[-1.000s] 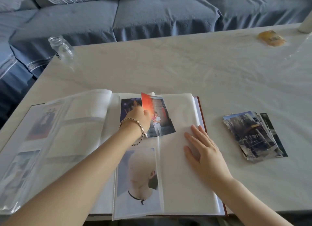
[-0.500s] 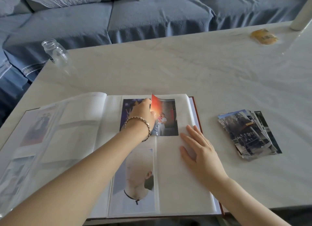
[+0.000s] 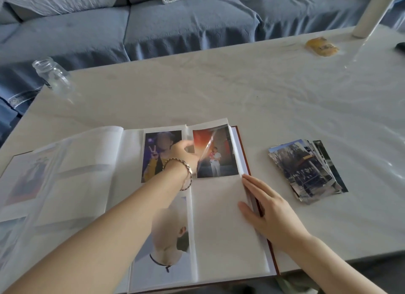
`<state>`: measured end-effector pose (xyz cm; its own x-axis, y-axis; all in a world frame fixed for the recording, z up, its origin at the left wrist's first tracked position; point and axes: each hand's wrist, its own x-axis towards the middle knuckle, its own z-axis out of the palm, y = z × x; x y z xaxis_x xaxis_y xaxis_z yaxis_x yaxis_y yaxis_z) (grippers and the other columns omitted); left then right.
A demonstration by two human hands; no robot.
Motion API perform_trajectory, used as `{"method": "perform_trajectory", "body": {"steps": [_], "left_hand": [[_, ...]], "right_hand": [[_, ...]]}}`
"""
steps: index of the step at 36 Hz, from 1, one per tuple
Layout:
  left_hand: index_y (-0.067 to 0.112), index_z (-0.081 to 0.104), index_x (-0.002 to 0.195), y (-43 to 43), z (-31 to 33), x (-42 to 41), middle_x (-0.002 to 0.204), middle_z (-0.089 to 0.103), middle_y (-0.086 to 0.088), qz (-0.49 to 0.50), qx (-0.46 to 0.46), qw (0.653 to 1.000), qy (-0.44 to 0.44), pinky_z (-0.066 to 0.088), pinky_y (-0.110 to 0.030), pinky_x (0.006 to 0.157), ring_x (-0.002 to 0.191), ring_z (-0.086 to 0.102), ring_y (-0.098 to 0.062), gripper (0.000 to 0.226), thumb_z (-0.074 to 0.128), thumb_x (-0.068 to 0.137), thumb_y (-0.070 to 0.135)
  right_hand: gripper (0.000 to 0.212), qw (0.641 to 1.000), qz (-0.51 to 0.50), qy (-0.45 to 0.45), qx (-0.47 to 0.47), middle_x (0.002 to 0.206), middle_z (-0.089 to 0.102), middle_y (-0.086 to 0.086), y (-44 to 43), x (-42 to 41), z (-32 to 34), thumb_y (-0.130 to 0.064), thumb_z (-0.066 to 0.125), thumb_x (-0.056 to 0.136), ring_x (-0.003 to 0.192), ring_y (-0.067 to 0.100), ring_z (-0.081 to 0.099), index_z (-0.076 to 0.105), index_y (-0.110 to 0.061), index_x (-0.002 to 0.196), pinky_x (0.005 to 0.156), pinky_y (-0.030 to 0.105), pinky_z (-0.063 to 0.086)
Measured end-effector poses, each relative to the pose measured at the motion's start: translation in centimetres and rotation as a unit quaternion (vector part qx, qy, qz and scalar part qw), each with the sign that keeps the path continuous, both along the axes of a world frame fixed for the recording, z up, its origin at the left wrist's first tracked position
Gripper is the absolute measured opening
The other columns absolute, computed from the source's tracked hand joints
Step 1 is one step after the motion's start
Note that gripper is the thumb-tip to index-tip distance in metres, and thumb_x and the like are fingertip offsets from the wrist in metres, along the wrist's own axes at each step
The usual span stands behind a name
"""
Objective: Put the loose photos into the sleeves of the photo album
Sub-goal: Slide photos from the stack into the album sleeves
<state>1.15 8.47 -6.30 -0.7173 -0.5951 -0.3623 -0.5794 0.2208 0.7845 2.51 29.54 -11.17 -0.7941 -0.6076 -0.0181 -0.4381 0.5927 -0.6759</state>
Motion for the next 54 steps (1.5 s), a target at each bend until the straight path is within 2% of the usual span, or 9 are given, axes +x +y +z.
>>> {"method": "perform_trajectory", "body": {"steps": [7,19,23,25,33,37,41,44,54], "left_hand": [[0.013,0.057,0.12,-1.4,0.2,0.3,0.093,0.06,-0.008,0.005,0.06,0.998,-0.004,0.056,-0.029,0.066,0.072,0.063,-0.017,0.043,0.067,0.081,-0.003],[0.013,0.062,0.116,-1.3,-0.2,0.4,0.087,0.064,-0.009,-0.012,0.064,0.998,0.013,0.055,-0.02,0.057,0.073,0.062,-0.017,0.032,0.056,0.089,-0.003],[0.02,0.058,0.067,-0.4,0.0,0.3,0.084,0.06,-0.013,0.002,0.02,1.0,0.018,0.054,-0.046,0.085,0.085,0.061,-0.03,0.021,0.053,0.088,0.019],[0.026,0.046,0.058,0.0,0.3,0.5,0.076,0.056,-0.005,-0.027,-0.045,0.999,-0.004,0.049,-0.038,0.086,0.08,0.055,-0.024,0.029,0.063,0.081,0.025],[0.012,0.064,0.082,0.8,-0.2,0.6,0.089,0.065,-0.006,0.012,-0.173,0.985,0.023,0.042,-0.023,0.071,0.086,0.059,-0.021,0.009,0.067,0.081,0.003],[0.016,0.06,0.094,0.4,-0.5,0.6,0.087,0.066,-0.002,0.029,-0.142,0.989,0.023,0.052,-0.031,0.08,0.084,0.064,-0.021,0.019,0.067,0.081,0.003],[0.015,0.057,0.108,0.2,-0.4,1.2,0.071,0.056,0.011,0.003,-0.174,0.984,0.051,0.05,-0.03,0.078,0.081,0.062,-0.018,0.027,0.061,0.085,0.003],[0.011,0.055,0.121,0.5,-0.2,2.3,0.091,0.059,0.003,-0.076,-0.255,0.96,0.088,0.042,-0.019,0.073,0.088,0.057,-0.013,0.035,0.058,0.087,0.0],[0.018,0.044,0.136,-0.6,-1.2,6.4,0.15,0.025,0.003,-0.313,-0.328,0.891,-0.006,0.018,-0.017,0.108,0.14,0.017,-0.011,0.04,0.046,0.096,0.025]], "right_hand": [[0.064,1.0,-0.007,0.008,-0.011,0.141,0.03,-0.024,0.1,0.1,-0.5,-0.058,0.05,0.085,0.129,0.006,0.04,0.04,-0.026,0.14,0.107,0.021,0.03],[0.069,0.999,-0.014,0.037,-0.019,0.138,0.033,-0.023,0.1,0.3,-0.5,-0.06,0.037,0.08,0.122,0.0,0.039,0.045,-0.023,0.137,0.103,0.017,0.025],[0.063,0.999,-0.011,0.042,-0.014,0.138,0.03,-0.024,-0.1,0.2,-0.4,-0.052,0.047,0.083,0.122,-0.001,0.036,0.043,-0.023,0.138,0.103,0.016,0.024],[0.064,0.999,-0.011,0.038,-0.01,0.139,0.029,-0.025,0.0,0.2,-0.4,-0.054,0.045,0.083,0.123,-0.002,0.035,0.041,-0.025,0.139,0.103,0.015,0.024],[0.054,1.0,0.003,-0.003,-0.008,0.137,0.032,-0.024,0.1,-0.1,0.5,-0.041,0.055,0.088,0.122,-0.006,0.036,0.04,-0.026,0.139,0.101,0.007,0.025],[0.041,0.992,-0.083,0.091,-0.01,0.13,0.056,0.003,1.4,-1.3,0.9,-0.024,0.062,0.085,0.117,0.012,0.049,0.059,-0.009,0.123,0.101,0.03,0.035],[0.051,0.971,-0.173,0.121,0.112,0.142,0.043,0.012,3.2,-3.2,2.1,-0.021,0.065,0.085,0.133,0.03,0.037,0.051,-0.006,0.132,0.109,0.039,0.025],[0.059,0.955,-0.195,0.067,0.212,0.151,0.029,0.009,4.3,-4.2,2.9,-0.037,0.055,0.09,0.14,0.025,0.022,0.038,-0.012,0.141,0.113,0.034,0.017],[0.037,0.935,-0.14,0.098,0.31,0.123,0.057,0.005,4.9,-4.7,3.7,-0.039,0.043,0.094,0.113,0.024,0.051,0.062,-0.013,0.112,0.089,0.028,0.036]]}}
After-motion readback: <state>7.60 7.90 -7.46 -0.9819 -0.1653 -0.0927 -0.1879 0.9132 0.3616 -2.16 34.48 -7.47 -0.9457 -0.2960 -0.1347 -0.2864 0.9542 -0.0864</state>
